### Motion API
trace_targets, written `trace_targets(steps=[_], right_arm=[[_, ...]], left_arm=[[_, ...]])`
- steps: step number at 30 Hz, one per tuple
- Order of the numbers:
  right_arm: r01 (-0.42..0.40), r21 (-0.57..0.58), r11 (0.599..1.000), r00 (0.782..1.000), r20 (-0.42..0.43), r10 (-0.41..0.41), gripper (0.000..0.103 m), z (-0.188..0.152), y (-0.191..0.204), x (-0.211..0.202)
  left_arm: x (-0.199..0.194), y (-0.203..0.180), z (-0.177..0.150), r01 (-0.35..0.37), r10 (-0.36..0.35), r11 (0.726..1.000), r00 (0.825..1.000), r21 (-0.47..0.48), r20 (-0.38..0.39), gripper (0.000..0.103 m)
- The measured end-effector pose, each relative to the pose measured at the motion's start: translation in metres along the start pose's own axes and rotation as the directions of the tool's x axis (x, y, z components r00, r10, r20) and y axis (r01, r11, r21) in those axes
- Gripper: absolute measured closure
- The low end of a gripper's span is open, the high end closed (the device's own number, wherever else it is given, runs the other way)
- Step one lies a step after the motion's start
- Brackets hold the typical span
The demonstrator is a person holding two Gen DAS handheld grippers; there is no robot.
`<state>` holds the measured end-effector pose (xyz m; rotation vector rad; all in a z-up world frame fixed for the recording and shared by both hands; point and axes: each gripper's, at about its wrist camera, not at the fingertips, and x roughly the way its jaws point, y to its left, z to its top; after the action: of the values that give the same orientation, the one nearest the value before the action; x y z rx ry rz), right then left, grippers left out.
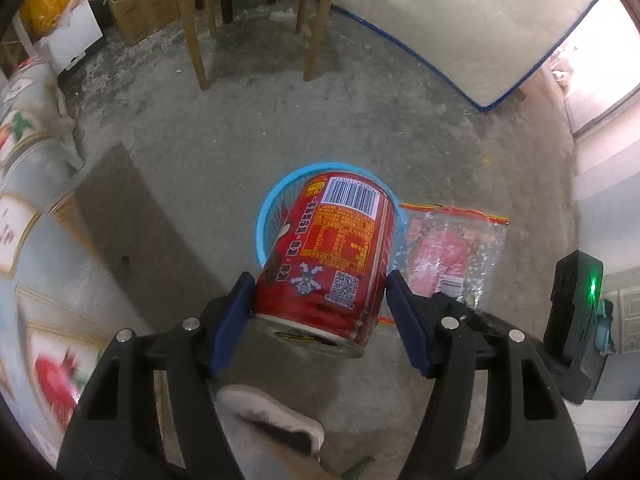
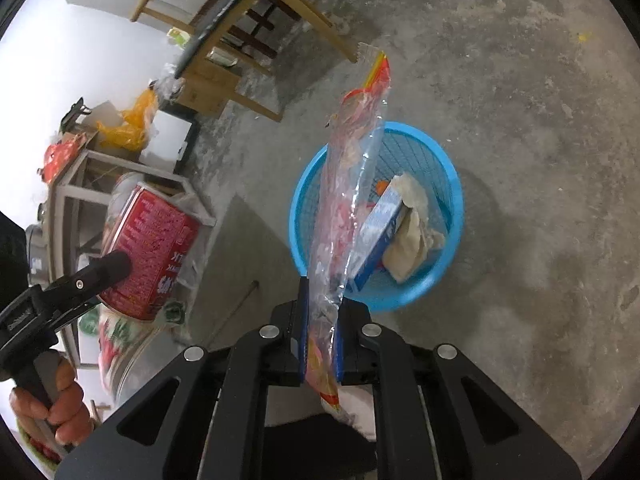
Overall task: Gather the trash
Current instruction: 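Carry the red can and clear bag over the blue wastebasket with both tools, then open both tools to drop the can and bag into the basket, then move both open tools back over the table toward the green bottle and pink sponge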
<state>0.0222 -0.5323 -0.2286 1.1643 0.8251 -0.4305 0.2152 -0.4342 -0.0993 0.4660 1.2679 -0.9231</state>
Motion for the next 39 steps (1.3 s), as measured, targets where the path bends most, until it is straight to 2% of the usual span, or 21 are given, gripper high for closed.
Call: trace_targets(steps=[1, 2, 3, 4, 5, 8, 9, 18, 25, 30, 33, 36, 39], right_arm=[[-0.01, 0.002, 1.0, 1.0, -0.005, 0.01, 0.09, 0.004, -0.001, 0.01], [-0.013, 0.006, 1.0, 1.0, -0.01, 0.013, 0.08, 0.009, -0.004, 0.022], [-0.004, 0.005, 1.0, 1.0, -0.017, 0.005, 0.056, 0.014, -0.011, 0.038], [0.013, 0.006, 1.0, 0.999, -0.029, -0.012, 0.045, 0.018, -0.019, 0.052], [0.062, 0.028, 0.998, 0.997, -0.052, -0.06, 0.039, 0.02, -0.032, 0.071], [0.184, 0.077, 0.98, 0.979, -0.104, -0.175, 0.039, 0.018, -0.059, 0.095], [0.193, 0.092, 0.977, 0.977, -0.105, -0.183, 0.039, 0.014, -0.067, 0.096], [0.198, 0.07, 0.978, 0.98, -0.022, -0.197, 0.039, -0.016, -0.075, 0.047], [0.182, 0.044, 0.982, 0.981, 0.059, -0.184, 0.036, -0.029, -0.058, 0.006], [0.172, -0.035, 0.984, 0.979, 0.118, -0.167, 0.03, -0.039, -0.023, -0.023], [0.179, -0.135, 0.975, 0.973, 0.169, -0.155, 0.025, -0.042, 0.017, -0.042], [0.199, -0.244, 0.949, 0.964, 0.223, -0.145, 0.02, -0.049, 0.061, -0.059], [0.231, -0.352, 0.907, 0.951, 0.28, -0.134, 0.014, -0.057, 0.111, -0.073]], left_arm=[[0.009, -0.002, 0.008, -0.016, 0.016, 1.0, 1.0, -0.002, -0.002, 0.038], [0.015, -0.006, 0.014, -0.019, 0.019, 1.0, 1.0, 0.0, -0.001, 0.032], [0.02, -0.006, 0.019, -0.022, 0.022, 1.0, 1.0, 0.005, 0.003, 0.028], [0.022, -0.005, 0.021, -0.037, 0.037, 0.999, 0.999, 0.005, 0.017, 0.026], [0.023, -0.004, 0.022, -0.051, 0.051, 0.999, 0.998, 0.001, 0.027, 0.026], [0.019, 0.002, 0.019, -0.031, 0.031, 0.999, 0.999, -0.014, 0.023, 0.026], [0.015, 0.005, 0.017, -0.02, 0.021, 1.0, 0.999, -0.015, 0.027, 0.026], [-0.056, 0.027, -0.013, 0.01, -0.01, 1.0, 0.989, 0.003, 0.15, 0.026], [-0.121, 0.056, -0.074, 0.065, -0.051, 0.997, 0.957, -0.039, 0.286, 0.022], [-0.16, 0.088, -0.123, 0.085, -0.039, 0.99, 0.93, -0.111, 0.365, 0.021], [-0.185, 0.11, -0.154, 0.068, -0.001, 0.987, 0.909, -0.148, 0.416, 0.02], [-0.206, 0.134, -0.184, 0.044, 0.053, 0.979, 0.89, -0.2, 0.453, 0.019], [-0.227, 0.163, -0.217, 0.024, 0.113, 0.962, 0.87, -0.271, 0.479, 0.018]])
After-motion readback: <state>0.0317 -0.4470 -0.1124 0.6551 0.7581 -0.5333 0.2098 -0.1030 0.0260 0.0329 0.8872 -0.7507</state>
